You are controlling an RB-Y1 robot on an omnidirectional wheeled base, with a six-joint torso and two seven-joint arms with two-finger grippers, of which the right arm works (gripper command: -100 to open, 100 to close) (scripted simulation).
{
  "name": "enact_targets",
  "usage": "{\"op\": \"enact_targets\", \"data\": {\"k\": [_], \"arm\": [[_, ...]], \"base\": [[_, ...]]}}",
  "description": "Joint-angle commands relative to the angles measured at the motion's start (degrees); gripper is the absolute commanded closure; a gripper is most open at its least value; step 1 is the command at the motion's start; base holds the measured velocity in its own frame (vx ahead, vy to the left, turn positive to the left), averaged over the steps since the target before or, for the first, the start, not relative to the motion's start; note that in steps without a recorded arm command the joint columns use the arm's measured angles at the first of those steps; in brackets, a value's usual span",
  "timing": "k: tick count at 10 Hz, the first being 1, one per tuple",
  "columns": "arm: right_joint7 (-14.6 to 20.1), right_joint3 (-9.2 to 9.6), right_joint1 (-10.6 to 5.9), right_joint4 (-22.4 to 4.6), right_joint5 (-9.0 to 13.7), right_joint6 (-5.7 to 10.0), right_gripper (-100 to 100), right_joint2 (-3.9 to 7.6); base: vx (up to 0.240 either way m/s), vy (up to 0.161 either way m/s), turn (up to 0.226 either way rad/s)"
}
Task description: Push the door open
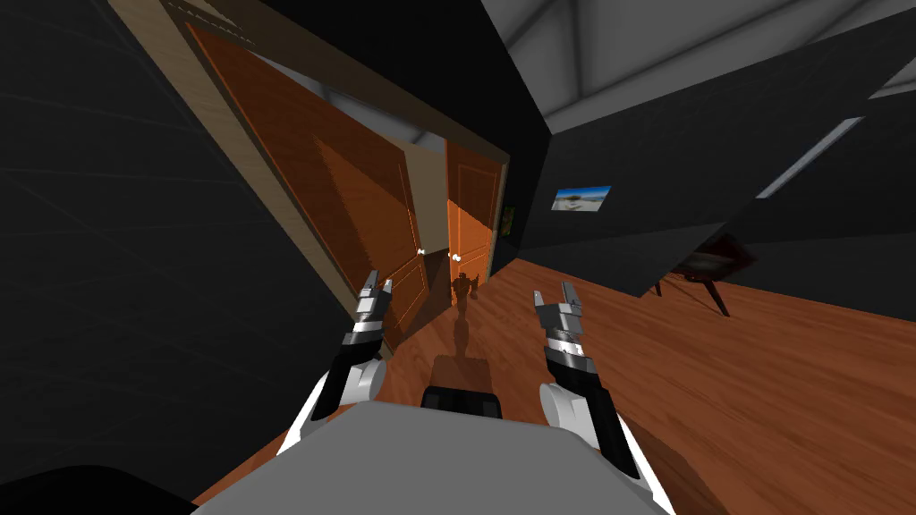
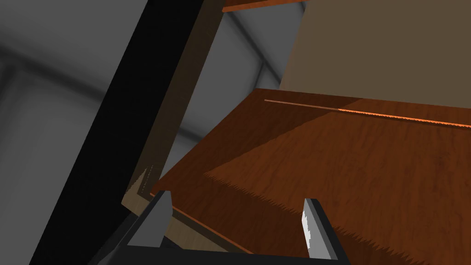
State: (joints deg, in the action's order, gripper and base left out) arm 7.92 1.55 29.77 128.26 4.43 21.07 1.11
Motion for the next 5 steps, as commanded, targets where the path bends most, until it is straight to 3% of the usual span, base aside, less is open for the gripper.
{"op": "enact_targets", "data": {"k": [1,5], "arm": [[-1.99,0.04,-0.17,-1.46,-0.54,0.61,-100,0.53],[-6.34,0.13,-0.54,-4.67,-1.74,1.93,-100,1.44]], "base": [[0.096,-0.002,0.1],[0.167,-0.015,0.096]]}}
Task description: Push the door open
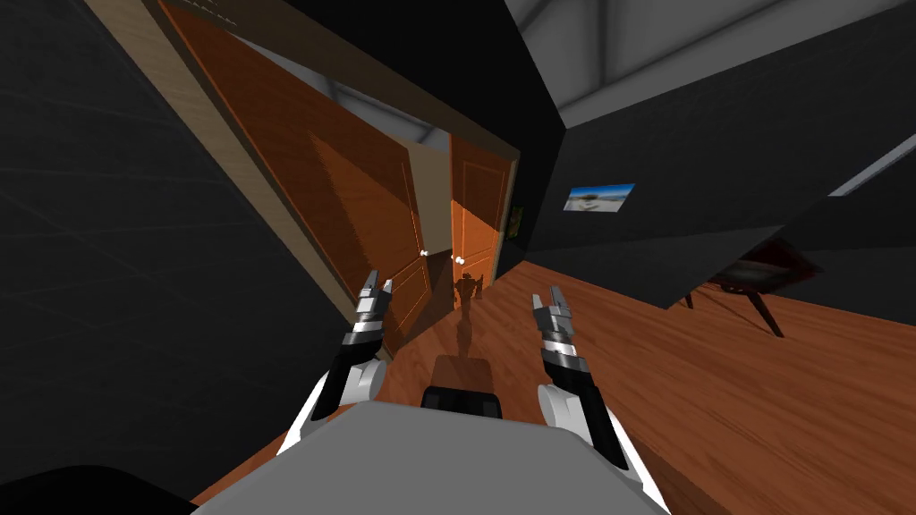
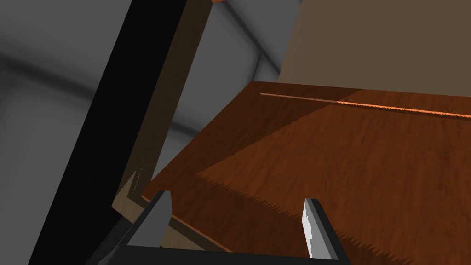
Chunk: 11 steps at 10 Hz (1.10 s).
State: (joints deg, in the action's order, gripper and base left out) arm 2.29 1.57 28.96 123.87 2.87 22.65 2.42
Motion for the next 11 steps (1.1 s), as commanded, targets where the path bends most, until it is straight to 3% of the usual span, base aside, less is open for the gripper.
{"op": "enact_targets", "data": {"k": [1,11], "arm": [[-2.26,0.14,0.13,-1.42,-0.6,0.82,-100,0.42],[-12.31,0.34,-0.72,-8.83,-3.36,3.89,-100,1.76]], "base": [[0.137,-0.006,0.09],[0.095,-0.022,0.08]]}}
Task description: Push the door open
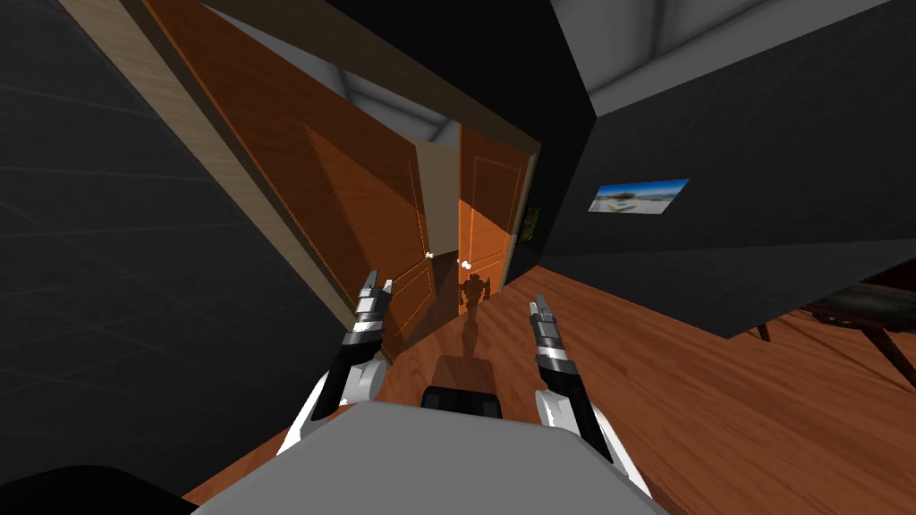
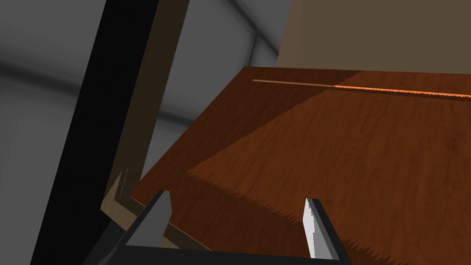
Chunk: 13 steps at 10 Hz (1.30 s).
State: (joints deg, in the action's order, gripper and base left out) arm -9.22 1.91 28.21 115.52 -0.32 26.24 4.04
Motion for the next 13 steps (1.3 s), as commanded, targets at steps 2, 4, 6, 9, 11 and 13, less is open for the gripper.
{"op": "enact_targets", "data": {"k": [2,4,6,9,11,13], "arm": [[-3.07,0.04,-0.15,-2.14,-0.79,0.99,-100,0.38],[-5.55,0.09,-0.36,-3.97,-1.47,1.75,-100,0.56],[-8.05,0.14,-0.58,-5.81,-2.16,2.51,-100,0.74],[-11.91,0.21,-0.9,-8.65,-3.22,3.69,-100,0.96],[-14.57,0.27,-1.13,-10.61,-3.95,4.5,-100,1.07],[-17.23,0.32,-1.35,-12.57,-4.67,5.31,-100,1.17]], "base": [[0.104,-0.027,0.085],[0.103,-0.031,0.094],[0.093,-0.025,0.103],[0.091,-0.03,0.098],[0.083,-0.034,0.109],[0.102,-0.036,0.093]]}}
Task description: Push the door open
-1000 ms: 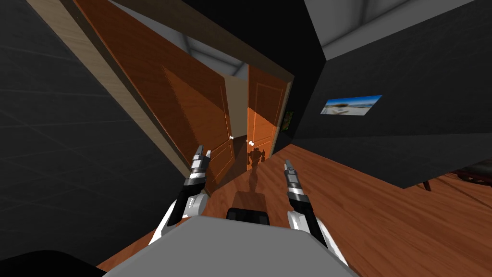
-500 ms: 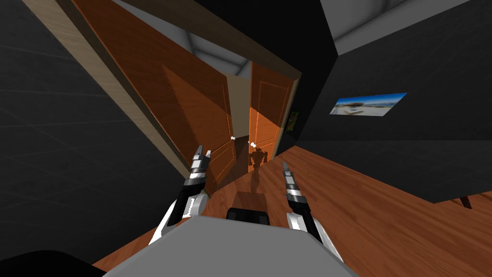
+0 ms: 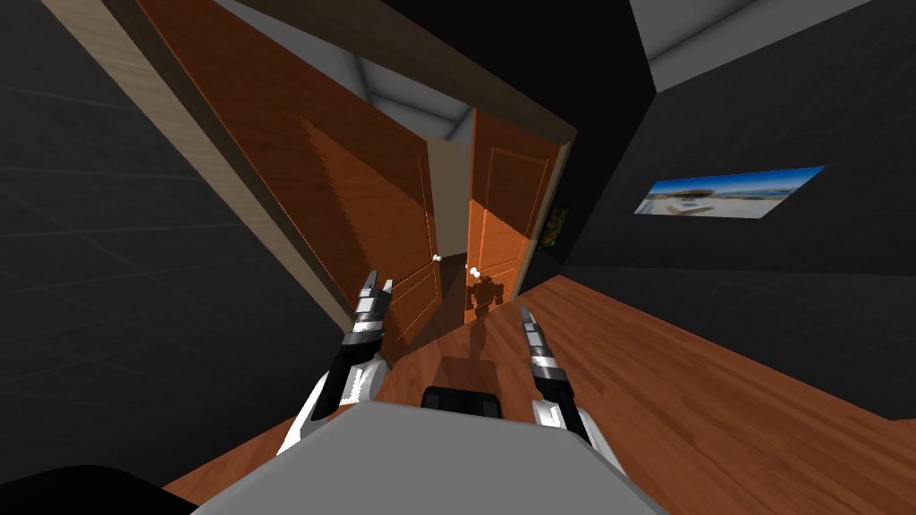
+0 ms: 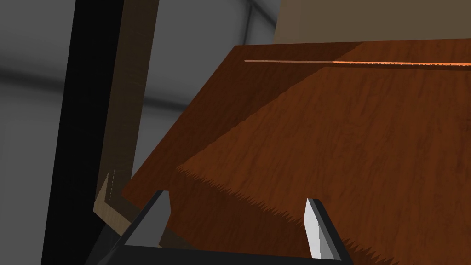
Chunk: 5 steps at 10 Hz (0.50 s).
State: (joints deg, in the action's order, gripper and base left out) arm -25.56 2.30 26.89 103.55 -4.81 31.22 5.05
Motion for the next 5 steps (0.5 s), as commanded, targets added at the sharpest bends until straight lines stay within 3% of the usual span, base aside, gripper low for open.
{"op": "enact_targets", "data": {"k": [1,5], "arm": [[-2.26,-0.04,-0.15,-1.6,-0.55,0.74,-100,0.18],[-7.74,0.07,-0.61,-5.64,-2.05,2.41,-100,0.23]], "base": [[0.096,-0.041,0.102],[0.087,-0.042,0.109]]}}
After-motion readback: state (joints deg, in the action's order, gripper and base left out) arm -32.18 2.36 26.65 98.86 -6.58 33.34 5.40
